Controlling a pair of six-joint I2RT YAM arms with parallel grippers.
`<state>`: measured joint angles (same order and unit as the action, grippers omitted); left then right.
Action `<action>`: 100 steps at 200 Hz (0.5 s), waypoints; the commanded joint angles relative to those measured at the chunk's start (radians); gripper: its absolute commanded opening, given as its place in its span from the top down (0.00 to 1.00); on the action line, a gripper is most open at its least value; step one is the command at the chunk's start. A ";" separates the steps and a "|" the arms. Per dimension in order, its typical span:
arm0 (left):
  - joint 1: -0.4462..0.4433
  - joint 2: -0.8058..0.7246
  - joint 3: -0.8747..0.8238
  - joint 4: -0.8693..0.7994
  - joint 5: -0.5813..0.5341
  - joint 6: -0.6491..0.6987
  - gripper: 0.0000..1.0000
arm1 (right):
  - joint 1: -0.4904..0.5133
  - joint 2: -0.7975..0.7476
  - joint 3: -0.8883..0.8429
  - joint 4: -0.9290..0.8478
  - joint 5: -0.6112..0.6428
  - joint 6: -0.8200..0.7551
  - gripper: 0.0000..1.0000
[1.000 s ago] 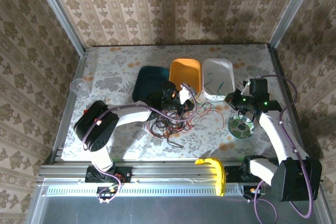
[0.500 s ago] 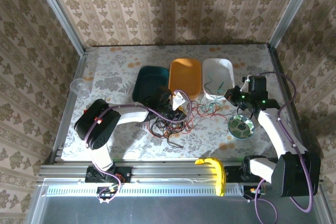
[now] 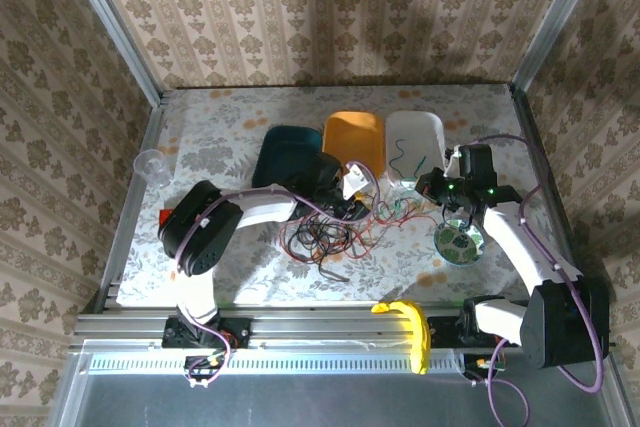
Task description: Untangle the cables
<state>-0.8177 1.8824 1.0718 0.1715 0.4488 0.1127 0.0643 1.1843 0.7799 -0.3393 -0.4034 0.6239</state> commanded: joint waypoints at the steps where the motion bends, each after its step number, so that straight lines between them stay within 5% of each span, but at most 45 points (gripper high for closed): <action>1: -0.014 0.038 0.035 -0.002 0.035 0.018 0.56 | 0.006 -0.002 0.049 0.005 -0.004 -0.019 1.00; 55: -0.019 0.060 0.051 0.014 0.052 -0.016 0.73 | 0.009 -0.001 0.076 -0.023 0.018 -0.052 1.00; 100: -0.020 -0.028 0.027 -0.055 0.034 0.029 0.51 | 0.017 0.002 0.084 -0.061 0.074 -0.082 1.00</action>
<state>-0.8318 1.9308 1.0939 0.1627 0.4782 0.1059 0.0734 1.1851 0.8345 -0.3500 -0.3786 0.5777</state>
